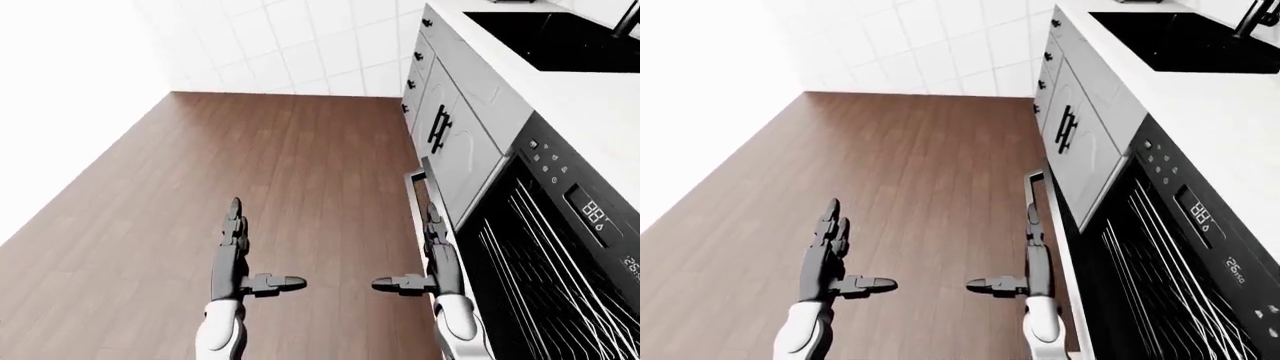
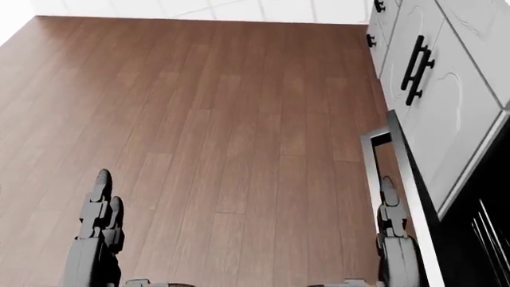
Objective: Close the dishwasher door
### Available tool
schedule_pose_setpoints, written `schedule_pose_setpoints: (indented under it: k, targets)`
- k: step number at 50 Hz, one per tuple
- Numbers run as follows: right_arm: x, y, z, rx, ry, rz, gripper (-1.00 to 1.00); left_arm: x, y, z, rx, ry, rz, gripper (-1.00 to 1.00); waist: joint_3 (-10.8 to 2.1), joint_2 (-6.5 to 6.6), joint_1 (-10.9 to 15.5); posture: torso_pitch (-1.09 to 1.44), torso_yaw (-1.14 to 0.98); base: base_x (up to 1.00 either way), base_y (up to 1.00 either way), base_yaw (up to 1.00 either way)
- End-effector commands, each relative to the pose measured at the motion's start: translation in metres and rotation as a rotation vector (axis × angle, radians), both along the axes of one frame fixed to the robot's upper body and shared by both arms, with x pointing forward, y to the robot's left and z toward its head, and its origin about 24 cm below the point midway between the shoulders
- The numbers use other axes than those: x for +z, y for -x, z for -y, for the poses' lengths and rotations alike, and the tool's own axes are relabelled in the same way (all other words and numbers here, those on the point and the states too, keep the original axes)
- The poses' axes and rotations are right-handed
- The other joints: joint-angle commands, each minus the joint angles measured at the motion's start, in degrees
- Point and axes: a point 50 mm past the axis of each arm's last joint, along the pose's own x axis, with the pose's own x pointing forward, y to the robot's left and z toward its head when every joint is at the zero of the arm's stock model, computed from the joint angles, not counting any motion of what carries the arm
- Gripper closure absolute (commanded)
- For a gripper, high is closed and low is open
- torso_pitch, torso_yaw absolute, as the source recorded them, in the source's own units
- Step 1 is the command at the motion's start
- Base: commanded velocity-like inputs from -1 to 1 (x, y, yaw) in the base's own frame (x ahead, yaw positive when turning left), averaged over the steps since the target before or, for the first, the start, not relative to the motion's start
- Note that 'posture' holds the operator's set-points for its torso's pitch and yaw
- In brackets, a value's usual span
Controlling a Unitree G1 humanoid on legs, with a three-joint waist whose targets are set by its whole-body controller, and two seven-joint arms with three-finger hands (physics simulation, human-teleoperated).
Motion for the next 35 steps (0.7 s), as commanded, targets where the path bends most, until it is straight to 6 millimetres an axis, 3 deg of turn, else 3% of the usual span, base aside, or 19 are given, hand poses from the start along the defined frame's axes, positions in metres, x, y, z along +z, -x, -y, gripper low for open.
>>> schedule_pose_setpoints:
  k: [1,3,5,6,7,8,11,14,16,17,18,19,21,27,29,31,33,35]
  targets:
    - [0.0168,-0.0048,-0.0017,0.01,0.005,0.091,-1.0,0.0138,-0.0026,-0.0001,-0.001,-0.004,0.075,-1.0,-0.8,-0.12,0.1,0.0,0.0,0.0,-0.38,0.0]
    - [0.0174,-0.0045,-0.0018,0.01,0.005,0.092,-1.0,0.0139,-0.0025,0.0001,-0.002,-0.004,0.075,-1.0,-0.74,0.95,0.1,0.0,0.0,0.0,-0.38,0.0]
    - [0.0174,-0.0042,-0.0014,0.009,0.006,0.093,-1.0,0.0138,-0.0023,0.0004,-0.002,-0.005,0.075,-1.0,-1.1,3.15,0.1,0.0,0.0,0.0,-0.38,0.0]
    - [0.0176,-0.0042,-0.0013,0.008,0.006,0.093,-1.0,0.0139,-0.0022,0.0004,-0.002,-0.005,0.075,-1.0,-0.96,1.91,0.4,0.0,0.0,0.0,-0.39,0.0]
    - [0.0176,-0.0041,-0.0011,0.008,0.006,0.093,-1.0,0.0143,-0.0021,0.0004,-0.002,-0.004,0.075,-1.0,-1.03,1.56,0.7,0.0,0.0,0.0,-0.38,0.0]
    - [0.0173,-0.0042,-0.0012,0.008,0.006,0.093,-1.0,0.0146,-0.002,0.0004,-0.002,-0.004,0.076,-1.0,-1.01,2.18,0.3,0.0,0.0,0.0,-0.38,0.0]
    - [0.0169,-0.0043,-0.0016,0.009,0.006,0.091,-1.0,0.0145,-0.002,0.0003,-0.002,-0.004,0.076,-1.0,-1.78,1.92,0.3,0.0,0.0,0.0,-0.38,0.0]
    - [0.017,-0.0043,-0.0016,0.009,0.005,0.091,-1.0,0.0149,-0.0021,0.0001,-0.001,-0.004,0.076,-1.0,-1.24,0.13,0.4,0.0,0.0,0.0,-0.38,0.0]
    - [0.0172,-0.0044,-0.0018,0.01,0.005,0.091,-1.0,0.0151,-0.0023,-0.0001,-0.001,-0.003,0.077,-1.0,-1.29,-1.9,0.4,0.0,0.0,0.0,-0.38,0.0]
    - [0.0173,-0.0044,-0.002,0.01,0.005,0.091,-1.0,0.0151,-0.0022,0.0,-0.001,-0.003,0.077,-1.0,-1.86,-3.87,0.3,0.0,0.0,0.0,-0.38,0.0]
    - [0.0176,-0.0045,-0.002,0.01,0.005,0.091,-1.0,0.015,-0.0022,0.0001,-0.002,-0.003,0.076,-1.0,-2.61,-6.9,-0.2,0.0,0.0,0.0,-0.38,0.0]
    - [0.0172,-0.0044,-0.0023,0.01,0.005,0.09,-1.0,0.0147,-0.0021,0.0004,-0.002,-0.003,0.076,-1.0,-1.95,-4.15,-0.6,0.0,0.0,0.0,-0.38,0.0]
    - [0.0176,-0.0042,-0.0027,0.011,0.005,0.091,-1.0,0.0145,-0.0019,0.0005,-0.003,-0.003,0.076,-1.0,-1.54,-4.03,-0.9,0.0,0.0,0.0,-0.38,0.0]
    - [0.019,-0.0035,-0.0033,0.012,0.006,0.093,-1.0,0.0146,-0.0012,0.0007,-0.004,-0.003,0.076,-1.0,-0.44,-0.43,-0.4,0.0,0.0,0.0,-0.38,0.0]
    - [0.0207,-0.0032,-0.0035,0.012,0.007,0.095,-1.0,0.0147,-0.0011,0.0007,-0.004,-0.003,0.076,-1.0,-0.22,0.88,-0.2,0.0,0.0,0.0,-0.38,0.0]
    - [0.0208,-0.003,-0.0035,0.012,0.009,0.096,-1.0,0.0152,-0.0012,0.0002,-0.003,-0.002,0.076,-1.0,-0.69,3.31,-0.1,0.0,0.0,0.0,-0.38,0.0]
    - [0.0206,-0.0031,-0.0034,0.011,0.009,0.097,-1.0,0.0152,-0.0017,-0.0006,-0.001,-0.002,0.077,-1.0,-0.86,1.91,0.6,0.0,0.0,0.0,-0.38,0.0]
    - [0.0206,-0.0031,-0.0033,0.01,0.009,0.097,-1.0,0.0157,-0.0018,-0.0014,0.002,-0.002,0.078,-1.0,-1.6,2.15,0.7,0.0,0.0,0.0,-0.38,0.0]
